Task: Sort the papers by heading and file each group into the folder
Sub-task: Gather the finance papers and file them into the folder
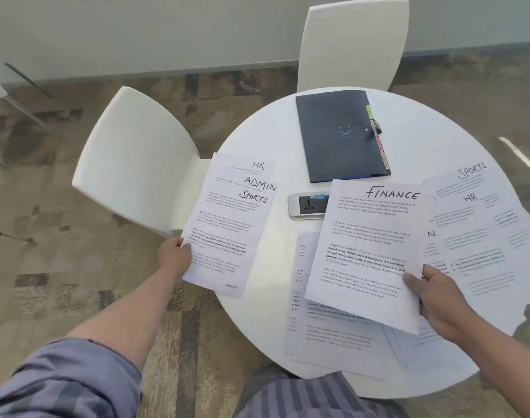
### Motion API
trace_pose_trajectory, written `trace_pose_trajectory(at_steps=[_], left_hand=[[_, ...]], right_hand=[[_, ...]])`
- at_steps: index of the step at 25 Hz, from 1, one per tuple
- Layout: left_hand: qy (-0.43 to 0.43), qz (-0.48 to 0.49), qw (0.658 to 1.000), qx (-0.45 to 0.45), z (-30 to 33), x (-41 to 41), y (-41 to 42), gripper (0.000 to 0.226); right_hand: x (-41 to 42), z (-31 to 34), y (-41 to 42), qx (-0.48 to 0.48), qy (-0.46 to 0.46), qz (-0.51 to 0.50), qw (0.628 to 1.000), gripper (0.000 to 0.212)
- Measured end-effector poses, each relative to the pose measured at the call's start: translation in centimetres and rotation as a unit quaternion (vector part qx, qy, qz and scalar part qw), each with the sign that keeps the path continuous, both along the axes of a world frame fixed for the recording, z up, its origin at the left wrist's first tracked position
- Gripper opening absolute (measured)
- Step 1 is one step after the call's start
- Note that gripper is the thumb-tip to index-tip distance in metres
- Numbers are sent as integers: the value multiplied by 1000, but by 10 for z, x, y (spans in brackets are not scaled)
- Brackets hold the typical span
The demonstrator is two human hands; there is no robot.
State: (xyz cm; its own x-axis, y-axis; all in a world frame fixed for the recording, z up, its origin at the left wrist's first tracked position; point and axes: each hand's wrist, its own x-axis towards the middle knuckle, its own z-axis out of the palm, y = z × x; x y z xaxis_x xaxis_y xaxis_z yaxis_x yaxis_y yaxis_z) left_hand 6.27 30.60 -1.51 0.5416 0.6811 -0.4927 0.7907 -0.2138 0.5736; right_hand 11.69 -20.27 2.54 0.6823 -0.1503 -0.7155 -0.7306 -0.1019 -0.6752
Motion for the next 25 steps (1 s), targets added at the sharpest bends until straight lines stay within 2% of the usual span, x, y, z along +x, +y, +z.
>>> trace_pose_trajectory(at_steps=[1,4,5,7,9,12,16,18,21,25], left_hand=[[6,-14,999,34,-2,-1,-1,16],[45,-57,977,199,-7,-5,-18,51],[35,-77,972,218,-7,-6,-33,57],[-20,-145,974,174,-6,-10,-80,57],[-48,-198,976,83,-10,-22,-136,51],[-7,-213,977,-8,-19,-40,-211,52],[30,-206,978,3,-22,-57,-276,64],[72,-201,977,15,-19,-62,-301,77],[167,-158,972,54,-15,-62,-333,98],[199,-92,975,41,-21,-59,-342,105]], right_hand=[[0,1,-2,1,-2,2,1000,21],[3,4,-12,0,-10,13,1000,22],[3,5,-18,-1,-13,13,1000,22],[3,5,-34,-6,-19,4,1000,22],[0,2,-53,-9,-18,-10,1000,21],[-7,-4,-84,-8,-8,-17,1000,19],[-9,-4,-127,-13,-1,-8,1000,17],[-10,-2,-149,-12,-3,-10,1000,18],[-15,-1,-183,-8,-7,-16,1000,20],[-22,-2,-219,4,-15,-17,1000,27]])
